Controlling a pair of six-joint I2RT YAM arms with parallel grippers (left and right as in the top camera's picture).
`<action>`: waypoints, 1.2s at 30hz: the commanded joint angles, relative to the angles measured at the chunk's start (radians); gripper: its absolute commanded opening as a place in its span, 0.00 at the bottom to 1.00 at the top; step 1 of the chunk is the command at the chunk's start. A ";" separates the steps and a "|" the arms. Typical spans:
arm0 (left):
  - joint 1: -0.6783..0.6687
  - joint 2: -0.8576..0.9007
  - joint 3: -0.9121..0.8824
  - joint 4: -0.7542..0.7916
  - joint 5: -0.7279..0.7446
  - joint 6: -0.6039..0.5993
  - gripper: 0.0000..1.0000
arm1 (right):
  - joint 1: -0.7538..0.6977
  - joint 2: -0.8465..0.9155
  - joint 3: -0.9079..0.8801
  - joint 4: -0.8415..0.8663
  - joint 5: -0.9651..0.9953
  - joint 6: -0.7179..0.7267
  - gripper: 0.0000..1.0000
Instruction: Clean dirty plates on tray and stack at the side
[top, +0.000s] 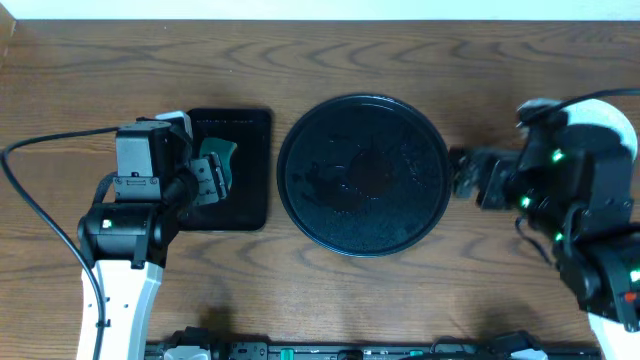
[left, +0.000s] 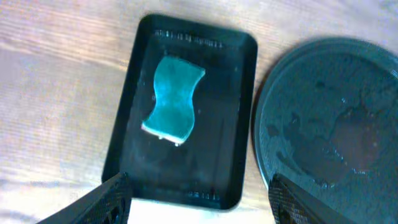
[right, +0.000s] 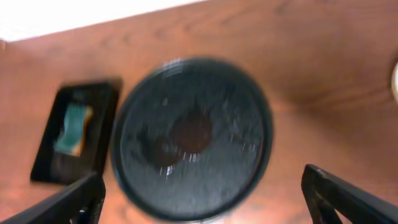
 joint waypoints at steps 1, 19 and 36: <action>-0.002 -0.035 -0.001 -0.046 0.080 -0.012 0.71 | 0.067 -0.007 0.000 -0.081 0.037 0.005 0.95; -0.002 -0.844 -0.268 -0.180 0.291 0.089 0.94 | 0.208 -0.504 -0.306 -0.119 0.174 -0.031 0.99; -0.002 -1.017 -0.383 -0.147 0.290 -0.032 0.94 | 0.215 -0.766 -0.557 0.007 0.032 0.162 0.99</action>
